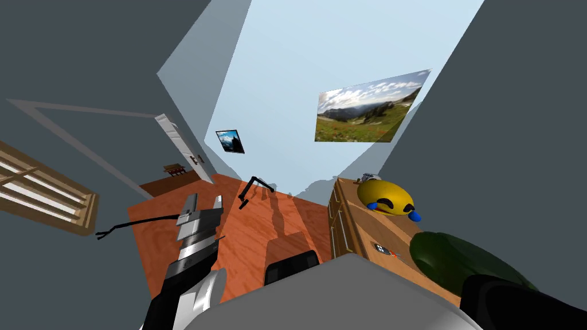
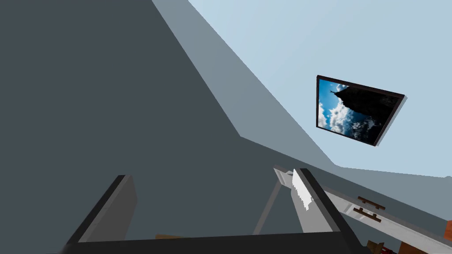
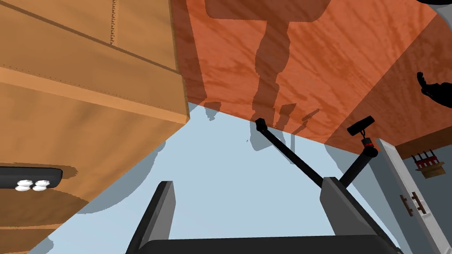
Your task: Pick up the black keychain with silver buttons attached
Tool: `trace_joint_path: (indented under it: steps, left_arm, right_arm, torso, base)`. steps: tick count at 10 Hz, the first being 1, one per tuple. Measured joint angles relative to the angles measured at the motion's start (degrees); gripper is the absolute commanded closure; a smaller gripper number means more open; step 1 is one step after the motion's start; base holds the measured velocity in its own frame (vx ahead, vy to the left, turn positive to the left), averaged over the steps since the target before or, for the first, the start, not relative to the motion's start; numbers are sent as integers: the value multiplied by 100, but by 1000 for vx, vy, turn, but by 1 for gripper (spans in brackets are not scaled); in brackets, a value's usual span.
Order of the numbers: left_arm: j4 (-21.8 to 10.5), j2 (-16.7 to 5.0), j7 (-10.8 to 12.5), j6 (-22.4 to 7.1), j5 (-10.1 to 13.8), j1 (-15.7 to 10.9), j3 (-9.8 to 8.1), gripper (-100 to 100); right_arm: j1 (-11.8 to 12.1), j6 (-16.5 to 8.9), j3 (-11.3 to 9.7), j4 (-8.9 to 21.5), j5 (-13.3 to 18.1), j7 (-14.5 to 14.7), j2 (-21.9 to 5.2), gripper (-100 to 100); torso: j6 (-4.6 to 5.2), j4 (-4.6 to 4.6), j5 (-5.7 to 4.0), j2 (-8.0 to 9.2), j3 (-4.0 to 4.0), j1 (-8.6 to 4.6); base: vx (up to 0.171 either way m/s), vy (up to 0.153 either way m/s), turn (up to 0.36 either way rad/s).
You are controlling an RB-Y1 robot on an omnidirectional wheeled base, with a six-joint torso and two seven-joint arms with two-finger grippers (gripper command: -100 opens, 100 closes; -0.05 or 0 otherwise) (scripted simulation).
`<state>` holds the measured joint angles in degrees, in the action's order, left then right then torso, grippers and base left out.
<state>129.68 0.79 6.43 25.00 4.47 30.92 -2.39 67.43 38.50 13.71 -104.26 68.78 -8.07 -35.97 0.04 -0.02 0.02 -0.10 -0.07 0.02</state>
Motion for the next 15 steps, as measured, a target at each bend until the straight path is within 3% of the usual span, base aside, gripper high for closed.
trace_joint_path:
  steps: [8,10,15]
  left_arm:
    - [0,0,0,0,0,0,0,0]
    - [0,0,0,0,0,0,0,0]
    - [0,0,0,0,0,0,0,0]
  right_arm:
    - [393,-20,178,336,1271,-275,-483,-100]
    - [470,-37,217,414,1670,-486,-713,-100]
    - [541,-8,216,771,2364,-478,-928,-100]
  torso:
    - [4,2,2,10,5,7]
    - [-1,1,1,3,2,0]
    - [2,4,0,16,9,2]
  base:
    - [45,-12,166]
    - [44,-25,191]
    - [20,-29,168]
